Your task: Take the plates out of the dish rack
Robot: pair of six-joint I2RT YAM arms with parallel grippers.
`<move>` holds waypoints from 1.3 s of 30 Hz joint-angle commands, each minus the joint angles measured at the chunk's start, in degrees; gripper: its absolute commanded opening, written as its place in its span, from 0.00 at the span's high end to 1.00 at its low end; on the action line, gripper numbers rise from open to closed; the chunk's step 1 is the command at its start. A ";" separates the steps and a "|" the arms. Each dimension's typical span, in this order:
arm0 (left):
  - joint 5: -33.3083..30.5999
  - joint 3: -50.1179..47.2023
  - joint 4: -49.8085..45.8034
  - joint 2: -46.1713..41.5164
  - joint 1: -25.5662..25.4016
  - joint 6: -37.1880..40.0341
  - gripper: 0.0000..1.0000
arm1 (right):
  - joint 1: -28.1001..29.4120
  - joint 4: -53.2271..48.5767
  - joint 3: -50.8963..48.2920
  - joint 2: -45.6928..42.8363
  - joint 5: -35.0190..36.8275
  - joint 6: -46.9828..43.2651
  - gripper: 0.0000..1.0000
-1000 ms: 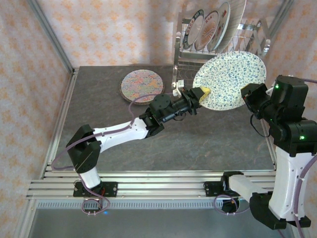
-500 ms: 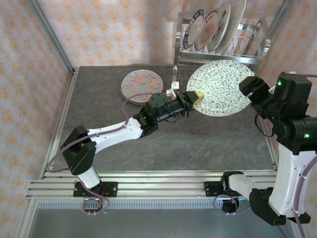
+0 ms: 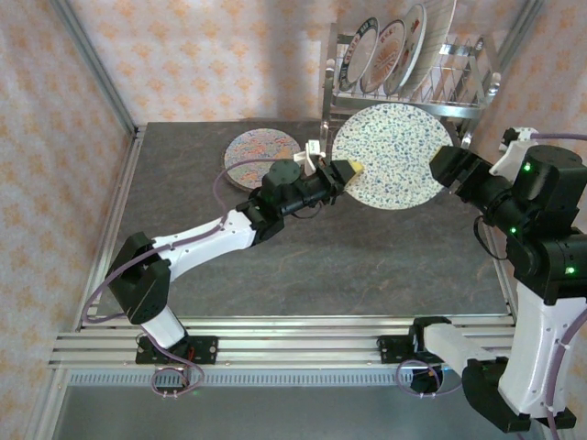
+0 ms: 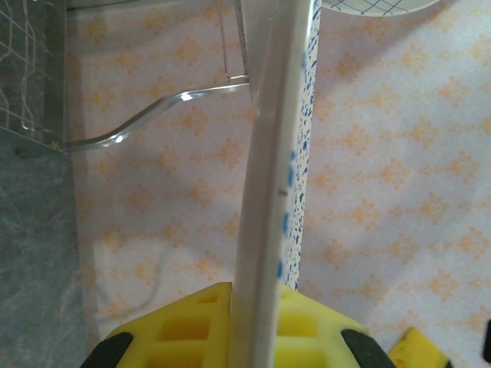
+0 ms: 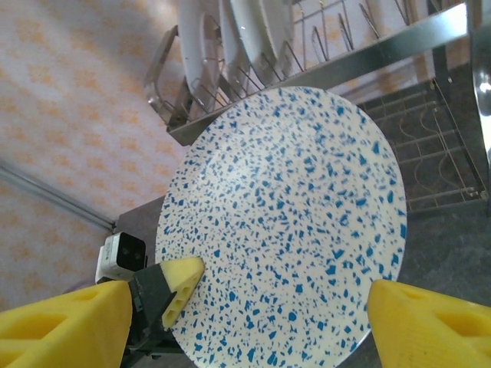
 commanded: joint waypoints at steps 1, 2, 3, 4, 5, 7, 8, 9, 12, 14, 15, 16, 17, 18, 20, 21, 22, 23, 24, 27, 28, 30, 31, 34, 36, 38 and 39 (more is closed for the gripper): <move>4.00 1.60 -0.46 -3.35 0.87 5.41 1.00 | 0.00 6.39 -2.05 -1.49 -1.09 -6.84 0.20; 5.16 1.21 -1.17 -3.70 1.18 5.98 1.00 | -0.06 7.42 -2.96 -1.97 -1.05 -7.95 0.20; 6.57 0.79 -1.69 -3.99 1.46 6.53 1.00 | -0.06 8.67 -4.12 -2.48 -0.57 -9.28 0.20; 8.03 0.49 -2.19 -4.21 1.90 6.90 1.00 | -0.06 9.48 -5.13 -2.87 0.00 -10.28 0.20; 9.29 0.25 -2.67 -4.37 2.24 7.27 1.00 | -0.05 9.72 -5.71 -2.99 0.29 -11.38 0.20; 11.66 -0.25 -4.26 -5.08 3.12 9.12 1.00 | -0.06 9.72 -7.33 -2.97 1.87 -12.70 0.20; 12.23 -0.41 -5.37 -5.39 3.49 9.97 1.00 | -0.06 9.89 -8.00 -3.08 2.17 -12.86 0.20; 12.93 -0.50 -6.93 -5.74 3.97 10.94 1.00 | -0.03 9.94 -8.71 -3.14 2.32 -13.02 0.20; 14.27 -1.80 -9.47 -6.94 5.47 12.28 1.00 | -0.06 10.24 -10.28 -3.11 2.72 -12.31 0.21; 14.97 -3.32 -9.91 -7.91 6.61 12.32 1.00 | 0.02 10.66 -11.09 -3.15 2.12 -12.09 0.21; 15.32 -4.23 -10.27 -8.52 7.31 12.40 1.00 | 0.09 10.90 -11.51 -3.11 1.73 -11.93 0.21; 15.51 -5.32 -10.43 -9.27 8.00 12.39 1.00 | 0.29 11.07 -11.78 -3.00 1.16 -11.80 0.21; 15.63 -6.34 -10.57 -10.16 8.65 12.40 1.00 | 0.50 11.33 -12.06 -2.90 0.40 -11.61 0.21; 15.72 -7.47 -10.75 -11.11 9.44 12.40 1.00 | 0.78 11.65 -12.39 -2.66 -0.20 -11.11 0.21; 16.20 -9.72 -11.38 -12.83 11.07 12.48 1.00 | 2.38 11.75 -12.70 -1.97 -0.28 -10.53 0.21; 16.54 -10.92 -11.65 -13.78 12.10 12.45 1.00 | 4.23 11.88 -12.88 -1.70 0.84 -10.57 0.21; 16.76 -12.24 -11.77 -15.05 13.20 12.33 1.00 | 6.85 12.04 -13.08 -1.41 2.94 -10.78 0.21; 16.95 -13.43 -11.69 -15.96 14.24 12.15 1.00 | 9.32 12.22 -13.15 -1.07 5.01 -11.04 0.21; 17.20 -14.87 -11.60 -17.04 15.55 11.82 1.00 | 12.34 12.46 -13.15 -0.52 7.02 -11.44 0.21; 17.89 -18.90 -10.56 -19.85 19.86 10.63 1.00 | 19.77 13.60 -13.19 1.37 11.35 -11.84 0.21; 18.13 -20.24 -10.08 -20.74 21.53 10.16 1.00 | 22.31 14.33 -13.37 2.02 12.80 -12.19 0.21; 18.62 -22.29 -9.34 -21.99 24.49 9.42 1.00 | 26.92 16.31 -14.21 2.87 15.11 -13.56 0.21; 18.92 -23.25 -8.79 -22.52 26.39 9.10 1.00 | 29.29 17.44 -14.73 3.36 15.98 -14.37 0.21; 19.34 -24.86 -8.40 -23.28 30.58 8.82 1.00 | 33.92 21.17 -16.37 4.31 16.82 -16.21 0.21; 19.10 -26.18 -7.01 -23.42 33.02 8.14 1.00 | 36.16 24.06 -17.62 4.57 17.10 -17.61 0.21; 18.52 -27.36 -5.32 -22.99 35.21 7.50 1.00 | 37.88 26.36 -18.47 5.07 17.08 -19.14 0.20; 18.24 -27.66 -4.57 -22.60 36.30 7.48 1.00 | 38.74 27.48 -18.93 5.35 17.36 -19.99 0.20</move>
